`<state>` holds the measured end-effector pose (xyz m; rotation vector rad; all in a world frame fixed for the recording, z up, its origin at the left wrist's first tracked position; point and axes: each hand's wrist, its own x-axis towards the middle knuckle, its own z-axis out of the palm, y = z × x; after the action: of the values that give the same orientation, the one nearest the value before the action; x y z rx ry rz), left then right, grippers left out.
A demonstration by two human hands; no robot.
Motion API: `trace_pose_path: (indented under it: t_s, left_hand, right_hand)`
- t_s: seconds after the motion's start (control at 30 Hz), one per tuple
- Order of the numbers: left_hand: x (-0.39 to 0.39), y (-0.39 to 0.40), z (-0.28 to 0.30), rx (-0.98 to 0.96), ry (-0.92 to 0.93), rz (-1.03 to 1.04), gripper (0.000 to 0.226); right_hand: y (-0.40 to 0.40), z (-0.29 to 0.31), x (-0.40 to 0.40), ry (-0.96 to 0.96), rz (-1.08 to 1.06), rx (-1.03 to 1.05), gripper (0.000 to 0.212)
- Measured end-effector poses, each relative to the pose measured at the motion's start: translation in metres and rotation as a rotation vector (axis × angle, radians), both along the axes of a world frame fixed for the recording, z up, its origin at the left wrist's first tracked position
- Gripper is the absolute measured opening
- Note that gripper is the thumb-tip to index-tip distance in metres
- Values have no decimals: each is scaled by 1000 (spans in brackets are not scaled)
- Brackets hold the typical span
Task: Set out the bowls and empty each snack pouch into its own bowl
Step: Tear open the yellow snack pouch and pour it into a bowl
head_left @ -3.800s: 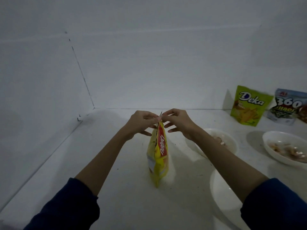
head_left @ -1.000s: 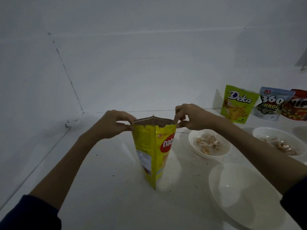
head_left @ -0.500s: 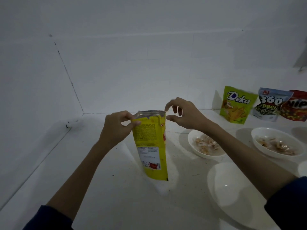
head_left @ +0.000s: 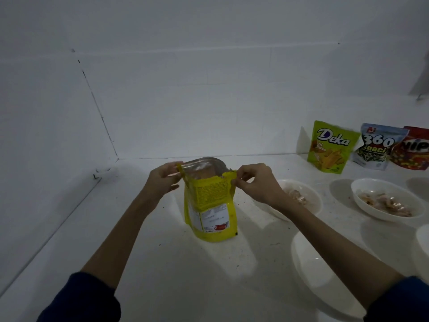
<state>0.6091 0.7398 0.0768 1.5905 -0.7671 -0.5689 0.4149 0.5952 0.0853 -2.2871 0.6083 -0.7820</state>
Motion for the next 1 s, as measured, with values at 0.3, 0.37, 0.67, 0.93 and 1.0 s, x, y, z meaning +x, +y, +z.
trace_pose_path:
  t_s: [0.3,0.37,0.67,0.93,1.0]
  left_hand:
    - [-23,-7,-4,-111,-69,34,12]
    - [-24,-6,-2,-137,-84,33,12]
    - [-58,-29,15,-181,-219,-104,15]
    - [-46,-20,-20,28,-290,-198,20]
    - [-43,-11,-39,128,-240,-222,19]
  right_hand:
    - [-12,4,9,17,-22,109,8]
    - [-22,19,0,54,-20,161,14]
    - [2,74,25,306,183,-295,16]
    - [-7,67,24,304,123,-314,9]
    - [-8,69,20,277,141,-282,7]
